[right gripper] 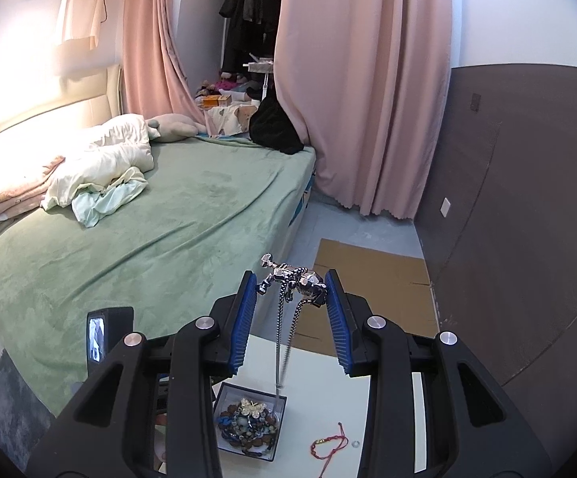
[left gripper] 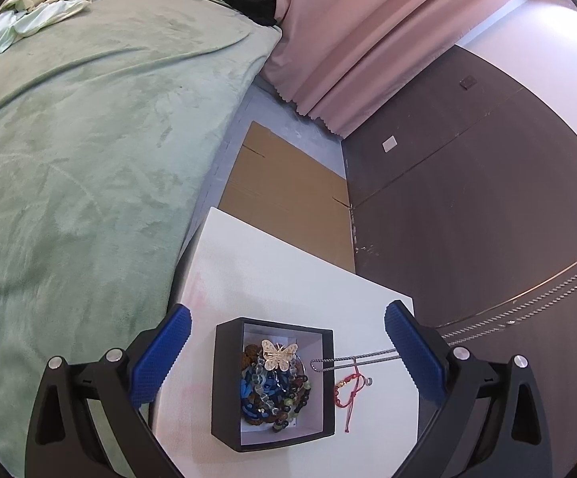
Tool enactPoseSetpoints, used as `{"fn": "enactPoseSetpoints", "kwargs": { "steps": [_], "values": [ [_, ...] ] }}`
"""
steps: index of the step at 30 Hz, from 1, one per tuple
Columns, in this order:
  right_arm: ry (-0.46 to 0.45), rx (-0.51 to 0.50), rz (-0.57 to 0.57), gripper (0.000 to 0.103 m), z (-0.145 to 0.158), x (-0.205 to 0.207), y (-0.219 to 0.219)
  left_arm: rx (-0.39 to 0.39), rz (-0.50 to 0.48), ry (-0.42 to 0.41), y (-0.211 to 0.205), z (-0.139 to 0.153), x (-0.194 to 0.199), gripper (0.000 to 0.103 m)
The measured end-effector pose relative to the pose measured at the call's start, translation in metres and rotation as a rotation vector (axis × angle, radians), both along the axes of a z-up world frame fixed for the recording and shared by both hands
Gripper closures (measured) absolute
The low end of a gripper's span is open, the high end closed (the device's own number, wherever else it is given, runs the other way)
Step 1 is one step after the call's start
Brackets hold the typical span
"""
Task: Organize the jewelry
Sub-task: 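Lift the silver chain and lower it into the black box, then release, then grasp the red string bracelet with the left gripper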
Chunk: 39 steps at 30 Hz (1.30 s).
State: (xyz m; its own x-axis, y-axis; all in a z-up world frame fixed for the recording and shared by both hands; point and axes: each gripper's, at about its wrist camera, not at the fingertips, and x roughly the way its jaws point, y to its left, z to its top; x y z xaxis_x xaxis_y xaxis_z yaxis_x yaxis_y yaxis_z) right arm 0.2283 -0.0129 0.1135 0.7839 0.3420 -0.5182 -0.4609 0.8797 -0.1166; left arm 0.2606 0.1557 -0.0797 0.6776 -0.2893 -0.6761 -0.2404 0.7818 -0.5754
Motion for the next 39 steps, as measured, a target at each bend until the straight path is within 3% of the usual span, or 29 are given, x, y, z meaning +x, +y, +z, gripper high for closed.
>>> {"fn": "enactPoseSetpoints", "kwargs": {
  "steps": [22, 24, 26, 34, 39],
  "values": [
    [0.307, 0.030, 0.003, 0.067, -0.144, 0.041, -0.001, 0.025, 0.016, 0.020, -0.001, -0.003, 0.004, 0.009],
    [0.349, 0.041, 0.004, 0.061, -0.155, 0.045, -0.005, 0.035, 0.016, 0.023, -0.002, -0.003, 0.005, 0.009],
    [0.343, 0.069, -0.007, 0.029, -0.160, 0.044, -0.013, 0.043, 0.012, 0.021, -0.003, -0.004, 0.004, 0.009],
    [0.359, 0.163, -0.049, 0.029, -0.176, 0.042, -0.077, 0.129, -0.036, 0.035, -0.025, -0.005, 0.006, 0.009],
    [0.456, 0.204, -0.114, 0.029, -0.202, 0.050, -0.132, 0.221, -0.136, 0.050, -0.062, -0.010, 0.013, 0.009]
  ]
}}
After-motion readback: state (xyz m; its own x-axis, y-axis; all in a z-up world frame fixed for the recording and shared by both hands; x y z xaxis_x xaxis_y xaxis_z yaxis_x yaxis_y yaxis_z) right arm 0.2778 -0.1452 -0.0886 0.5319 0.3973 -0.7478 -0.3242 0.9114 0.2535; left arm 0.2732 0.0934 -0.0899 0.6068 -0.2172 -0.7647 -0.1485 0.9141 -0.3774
